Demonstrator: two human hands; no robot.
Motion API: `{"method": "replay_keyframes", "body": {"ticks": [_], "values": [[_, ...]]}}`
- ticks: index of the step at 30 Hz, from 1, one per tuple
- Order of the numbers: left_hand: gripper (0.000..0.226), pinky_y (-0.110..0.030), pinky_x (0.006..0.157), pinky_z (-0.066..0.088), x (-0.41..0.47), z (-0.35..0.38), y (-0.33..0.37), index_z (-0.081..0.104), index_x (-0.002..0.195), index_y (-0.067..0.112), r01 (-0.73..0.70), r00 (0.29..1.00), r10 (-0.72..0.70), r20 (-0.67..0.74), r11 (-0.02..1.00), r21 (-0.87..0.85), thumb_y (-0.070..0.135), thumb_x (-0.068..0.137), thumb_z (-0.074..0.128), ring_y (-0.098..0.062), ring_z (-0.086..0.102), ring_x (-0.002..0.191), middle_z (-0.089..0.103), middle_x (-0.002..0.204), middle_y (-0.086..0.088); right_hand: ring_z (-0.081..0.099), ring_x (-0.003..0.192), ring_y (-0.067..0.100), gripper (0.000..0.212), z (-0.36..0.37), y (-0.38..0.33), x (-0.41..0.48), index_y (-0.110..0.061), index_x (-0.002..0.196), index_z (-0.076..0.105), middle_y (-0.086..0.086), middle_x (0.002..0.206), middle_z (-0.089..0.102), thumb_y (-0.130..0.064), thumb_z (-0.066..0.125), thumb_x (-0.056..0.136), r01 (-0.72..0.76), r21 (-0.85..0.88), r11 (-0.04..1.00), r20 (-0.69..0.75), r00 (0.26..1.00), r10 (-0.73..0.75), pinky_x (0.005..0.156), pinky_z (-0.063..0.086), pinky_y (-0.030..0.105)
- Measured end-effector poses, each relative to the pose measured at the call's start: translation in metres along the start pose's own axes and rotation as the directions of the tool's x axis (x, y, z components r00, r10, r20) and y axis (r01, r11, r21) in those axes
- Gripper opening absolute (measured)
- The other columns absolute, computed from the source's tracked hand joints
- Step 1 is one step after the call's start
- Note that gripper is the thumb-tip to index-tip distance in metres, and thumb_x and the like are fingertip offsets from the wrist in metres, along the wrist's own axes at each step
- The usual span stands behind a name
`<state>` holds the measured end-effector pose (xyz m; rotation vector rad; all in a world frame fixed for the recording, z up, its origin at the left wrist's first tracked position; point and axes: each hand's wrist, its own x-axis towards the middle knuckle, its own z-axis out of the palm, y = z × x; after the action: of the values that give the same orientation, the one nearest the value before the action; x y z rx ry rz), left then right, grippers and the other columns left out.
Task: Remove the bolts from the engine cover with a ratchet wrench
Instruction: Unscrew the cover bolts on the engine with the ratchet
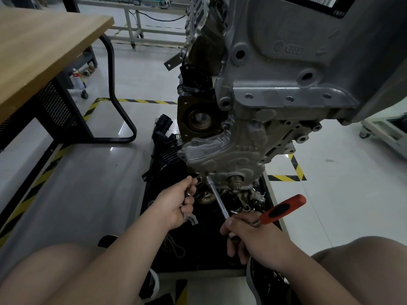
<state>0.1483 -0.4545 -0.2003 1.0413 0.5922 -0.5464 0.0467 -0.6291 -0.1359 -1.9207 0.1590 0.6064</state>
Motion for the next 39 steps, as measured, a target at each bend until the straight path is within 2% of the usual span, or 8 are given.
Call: {"method": "replay_keyframes", "body": {"ticks": [4, 9, 13, 17, 27, 30, 35, 39], "values": [[0.031, -0.015, 0.028, 0.022, -0.001, 0.0, -0.001, 0.063, 0.081, 0.015, 0.06, 0.998, -0.057, 0.03, 0.995, -0.077, 0.039, 0.098, 0.052, -0.003, 0.033, 0.035, 0.051, 0.059, 0.005, 0.048, 0.044, 0.019, 0.031, 0.008, 0.001, 0.0, -0.011, 0.083, 0.069, 0.004, 0.057, 0.063, -0.024, 0.044, 0.098, -0.018, -0.013, 1.0, 0.018, 1.0, 0.018, 0.049, 0.041, 0.023], [0.033, -0.014, 0.03, 0.023, -0.007, 0.002, -0.005, 0.067, 0.087, 0.012, 0.059, 0.998, -0.056, 0.038, 0.994, -0.09, 0.039, 0.098, 0.052, -0.003, 0.032, 0.036, 0.044, 0.053, 0.005, 0.043, 0.04, 0.019, 0.036, 0.016, 0.0, -0.003, -0.018, 0.069, 0.07, 0.006, 0.05, 0.056, -0.021, 0.044, 0.094, -0.071, -0.002, 0.997, 0.022, 0.997, 0.071, 0.047, 0.038, 0.026], [0.032, -0.015, 0.029, 0.021, -0.008, -0.001, -0.003, 0.066, 0.09, 0.013, 0.054, 0.998, -0.05, 0.033, 0.989, -0.138, 0.04, 0.097, 0.052, -0.002, 0.031, 0.033, 0.044, 0.05, 0.006, 0.041, 0.036, 0.017, 0.038, 0.02, -0.002, -0.004, -0.016, 0.068, 0.07, 0.007, 0.049, 0.054, -0.021, 0.043, 0.093, -0.076, 0.022, 0.997, 0.012, 0.997, 0.076, 0.043, 0.037, 0.023], [0.031, -0.016, 0.029, 0.022, -0.008, -0.004, -0.003, 0.068, 0.088, 0.013, 0.022, 1.0, -0.022, -0.001, 0.995, -0.099, 0.04, 0.096, 0.054, -0.004, 0.032, 0.033, 0.041, 0.047, 0.005, 0.041, 0.036, 0.018, 0.035, 0.023, -0.001, -0.005, -0.01, 0.072, 0.07, 0.009, 0.048, 0.054, -0.02, 0.043, 0.093, -0.07, 0.046, 0.996, -0.013, 0.997, 0.071, 0.043, 0.037, 0.024], [0.029, -0.016, 0.03, 0.022, -0.006, -0.003, -0.006, 0.067, 0.087, 0.015, -0.036, 0.998, 0.034, -0.05, 0.999, -0.037, 0.039, 0.096, 0.055, -0.003, 0.032, 0.034, 0.041, 0.055, 0.006, 0.04, 0.039, 0.018, 0.034, 0.026, 0.004, -0.006, -0.001, 0.08, 0.068, 0.01, 0.05, 0.053, -0.019, 0.043, 0.093, -0.085, 0.061, 0.994, -0.034, 0.996, 0.087, 0.046, 0.037, 0.025], [0.03, -0.016, 0.031, 0.023, -0.006, -0.002, -0.007, 0.068, 0.086, 0.015, -0.039, 0.998, 0.04, -0.047, 0.999, 0.013, 0.04, 0.095, 0.056, -0.004, 0.03, 0.032, 0.039, 0.052, 0.004, 0.039, 0.038, 0.018, 0.033, 0.026, 0.005, -0.005, -0.001, 0.079, 0.068, 0.01, 0.05, 0.053, -0.018, 0.043, 0.093, -0.082, 0.064, 0.995, -0.031, 0.996, 0.084, 0.045, 0.036, 0.025], [0.027, -0.017, 0.031, 0.023, -0.004, -0.002, -0.008, 0.067, 0.085, 0.013, -0.096, 0.993, 0.1, -0.056, 0.993, 0.067, 0.036, 0.096, 0.056, -0.005, 0.031, 0.039, 0.039, 0.06, 0.001, 0.04, 0.038, 0.018, 0.034, 0.027, 0.01, -0.002, -0.004, 0.077, 0.068, 0.009, 0.049, 0.053, -0.019, 0.042, 0.093, -0.064, 0.079, 0.995, -0.028, 0.997, 0.066, 0.046, 0.038, 0.026], [0.025, -0.017, 0.032, 0.025, -0.003, -0.001, -0.008, 0.067, 0.085, 0.012, -0.151, 0.985, 0.158, -0.068, 0.984, 0.097, 0.032, 0.096, 0.057, -0.005, 0.032, 0.038, 0.04, 0.059, 0.002, 0.038, 0.037, 0.018, 0.036, 0.028, 0.015, 0.002, -0.006, 0.073, 0.068, 0.012, 0.049, 0.051, -0.019, 0.041, 0.093, -0.051, 0.2, 0.978, -0.031, 0.998, 0.059, 0.044, 0.038, 0.027]]}}
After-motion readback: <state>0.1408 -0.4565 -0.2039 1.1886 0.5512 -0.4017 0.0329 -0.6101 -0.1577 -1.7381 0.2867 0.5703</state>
